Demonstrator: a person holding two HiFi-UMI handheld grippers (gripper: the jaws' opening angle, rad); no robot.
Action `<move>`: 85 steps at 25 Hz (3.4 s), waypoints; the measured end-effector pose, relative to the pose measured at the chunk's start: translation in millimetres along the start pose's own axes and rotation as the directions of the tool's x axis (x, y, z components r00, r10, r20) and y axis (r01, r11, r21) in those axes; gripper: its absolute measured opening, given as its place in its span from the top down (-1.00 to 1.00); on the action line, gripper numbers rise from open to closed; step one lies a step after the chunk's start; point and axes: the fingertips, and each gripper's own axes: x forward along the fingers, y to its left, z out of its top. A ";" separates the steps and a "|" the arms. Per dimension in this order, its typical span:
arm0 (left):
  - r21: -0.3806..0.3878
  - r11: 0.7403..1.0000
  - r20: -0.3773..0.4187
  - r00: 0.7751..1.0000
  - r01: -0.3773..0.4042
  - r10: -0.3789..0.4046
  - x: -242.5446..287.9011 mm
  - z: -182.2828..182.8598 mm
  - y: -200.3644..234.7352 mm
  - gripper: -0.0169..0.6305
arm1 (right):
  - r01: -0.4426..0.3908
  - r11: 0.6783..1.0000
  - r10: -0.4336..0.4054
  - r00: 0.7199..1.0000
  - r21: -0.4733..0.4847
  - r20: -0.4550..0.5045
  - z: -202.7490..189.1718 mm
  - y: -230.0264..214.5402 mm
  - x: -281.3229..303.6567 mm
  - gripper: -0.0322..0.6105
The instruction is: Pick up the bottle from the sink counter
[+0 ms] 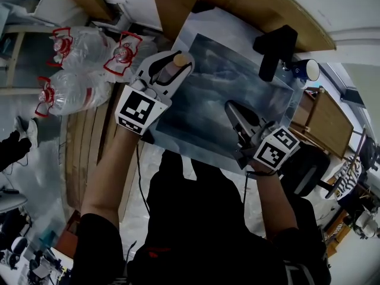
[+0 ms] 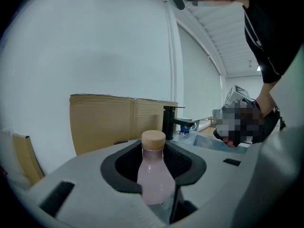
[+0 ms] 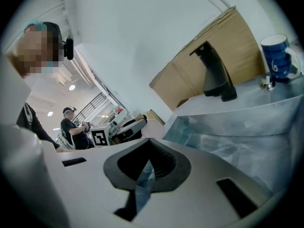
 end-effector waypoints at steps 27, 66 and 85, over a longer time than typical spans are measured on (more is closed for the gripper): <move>-0.004 1.000 0.042 0.999 0.009 -0.008 -66.0 91.0 -81.4 0.49 | -0.025 0.995 0.038 0.990 -0.102 0.137 62.0 61.3 -56.0 0.89; -0.002 1.000 0.074 0.997 0.018 -0.018 -157.2 110.7 -148.3 0.49 | -0.030 0.978 0.066 0.983 -0.204 0.172 40.7 135.3 -105.5 0.89; -0.016 0.999 0.076 0.997 0.032 -0.030 -157.1 112.9 -147.9 0.49 | -0.045 0.977 0.076 0.987 -0.209 0.142 35.2 138.1 -95.8 0.89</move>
